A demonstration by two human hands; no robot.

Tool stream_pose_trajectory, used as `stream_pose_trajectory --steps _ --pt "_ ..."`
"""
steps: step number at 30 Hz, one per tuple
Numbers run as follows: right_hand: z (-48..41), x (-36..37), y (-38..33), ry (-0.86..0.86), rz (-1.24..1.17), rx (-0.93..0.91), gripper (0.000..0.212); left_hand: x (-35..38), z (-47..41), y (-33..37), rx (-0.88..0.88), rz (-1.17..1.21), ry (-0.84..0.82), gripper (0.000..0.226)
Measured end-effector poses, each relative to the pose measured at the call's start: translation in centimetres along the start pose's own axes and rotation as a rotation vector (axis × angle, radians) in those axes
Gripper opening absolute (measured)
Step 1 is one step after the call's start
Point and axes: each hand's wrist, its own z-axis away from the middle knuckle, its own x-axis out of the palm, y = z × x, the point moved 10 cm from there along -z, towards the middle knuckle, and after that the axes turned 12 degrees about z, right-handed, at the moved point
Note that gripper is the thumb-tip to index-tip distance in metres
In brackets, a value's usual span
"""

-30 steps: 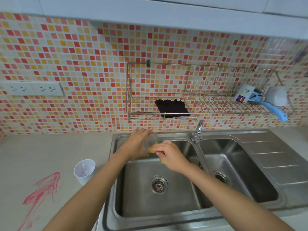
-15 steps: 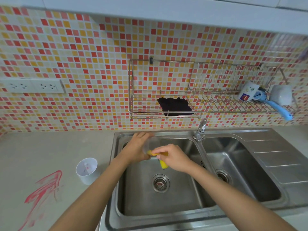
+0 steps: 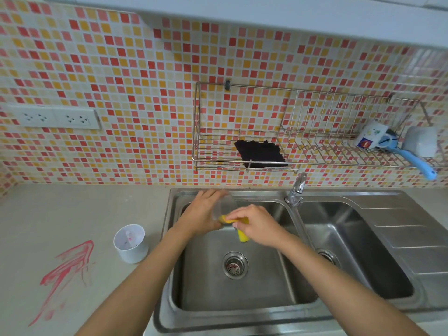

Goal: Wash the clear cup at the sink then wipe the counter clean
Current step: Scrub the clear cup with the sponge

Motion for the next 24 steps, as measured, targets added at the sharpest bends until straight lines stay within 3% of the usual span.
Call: stream_pose_trajectory --steps 6,11,20,24 --pt "0.3 -0.7 -0.7 0.142 0.286 -0.131 0.034 0.2 -0.7 0.2 -0.002 0.001 -0.001 0.083" --pt "-0.1 0.9 -0.1 -0.005 0.019 -0.022 0.03 0.1 -0.2 -0.3 -0.008 -0.015 -0.023 0.081" --pt "-0.2 -1.1 -0.8 0.193 0.207 -0.066 0.032 -0.9 -0.8 -0.2 -0.032 0.037 -0.001 0.084" --pt "-0.4 0.1 -0.8 0.098 0.089 -0.035 0.032 -1.1 -0.6 -0.7 -0.047 0.013 0.0 0.081"
